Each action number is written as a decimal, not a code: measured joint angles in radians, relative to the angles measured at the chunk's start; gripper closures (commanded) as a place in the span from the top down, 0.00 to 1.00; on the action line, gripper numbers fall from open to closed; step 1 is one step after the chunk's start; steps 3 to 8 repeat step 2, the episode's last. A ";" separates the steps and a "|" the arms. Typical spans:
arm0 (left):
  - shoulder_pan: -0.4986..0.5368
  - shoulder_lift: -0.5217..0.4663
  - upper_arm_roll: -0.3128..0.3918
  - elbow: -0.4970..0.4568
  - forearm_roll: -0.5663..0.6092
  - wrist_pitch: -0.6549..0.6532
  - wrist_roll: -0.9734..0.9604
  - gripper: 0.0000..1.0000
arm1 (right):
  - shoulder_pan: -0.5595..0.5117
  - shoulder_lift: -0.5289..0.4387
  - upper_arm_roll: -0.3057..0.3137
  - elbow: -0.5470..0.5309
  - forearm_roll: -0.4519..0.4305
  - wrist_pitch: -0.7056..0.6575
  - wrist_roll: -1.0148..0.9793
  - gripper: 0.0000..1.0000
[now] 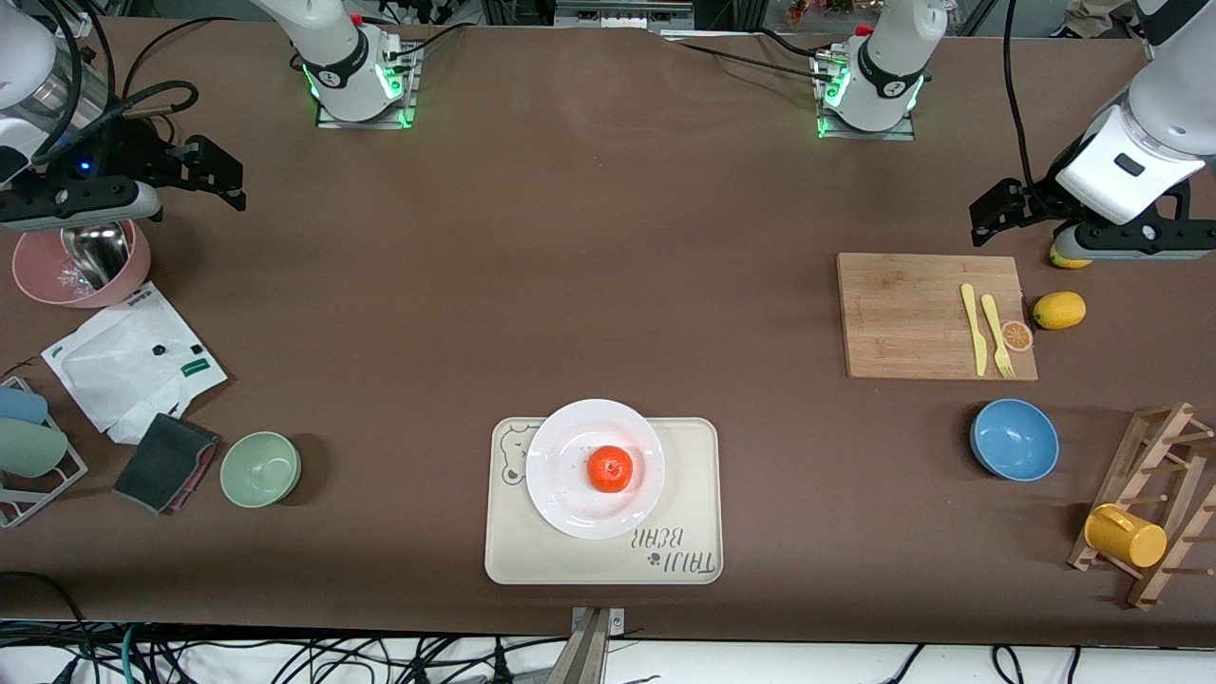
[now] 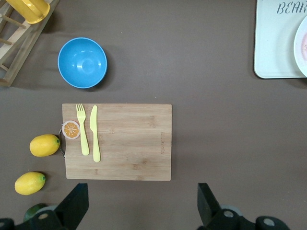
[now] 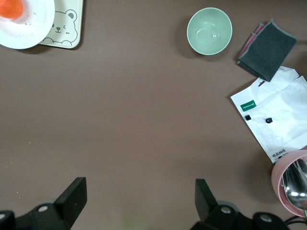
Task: Place orange and plate with both arms
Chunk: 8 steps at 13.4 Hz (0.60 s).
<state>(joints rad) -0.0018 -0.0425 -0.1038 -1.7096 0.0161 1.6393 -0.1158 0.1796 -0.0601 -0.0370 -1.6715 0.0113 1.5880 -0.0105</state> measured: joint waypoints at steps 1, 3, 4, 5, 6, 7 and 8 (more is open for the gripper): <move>0.000 0.000 0.000 0.000 0.000 0.000 0.000 1.00 | 0.000 0.001 0.001 0.000 -0.001 0.000 0.000 1.00; 0.000 0.000 0.000 0.000 0.000 0.000 0.000 1.00 | 0.000 0.001 0.002 0.000 -0.001 0.000 0.001 1.00; 0.000 0.000 0.000 0.000 0.000 0.000 0.000 1.00 | 0.000 0.001 0.002 0.000 -0.001 0.000 0.001 1.00; 0.000 0.000 0.000 0.000 0.000 0.000 0.000 1.00 | 0.000 0.001 0.002 0.000 -0.001 0.000 0.001 1.00; 0.000 0.000 0.000 0.000 0.000 0.000 0.000 1.00 | 0.000 0.001 0.002 0.000 -0.001 0.000 0.001 1.00; 0.000 0.000 0.000 0.000 0.000 0.000 0.000 1.00 | 0.000 0.001 0.002 0.000 -0.001 0.000 0.001 1.00; 0.000 0.000 0.000 0.000 0.000 0.000 0.000 1.00 | 0.000 0.001 0.002 0.000 -0.001 0.000 0.001 1.00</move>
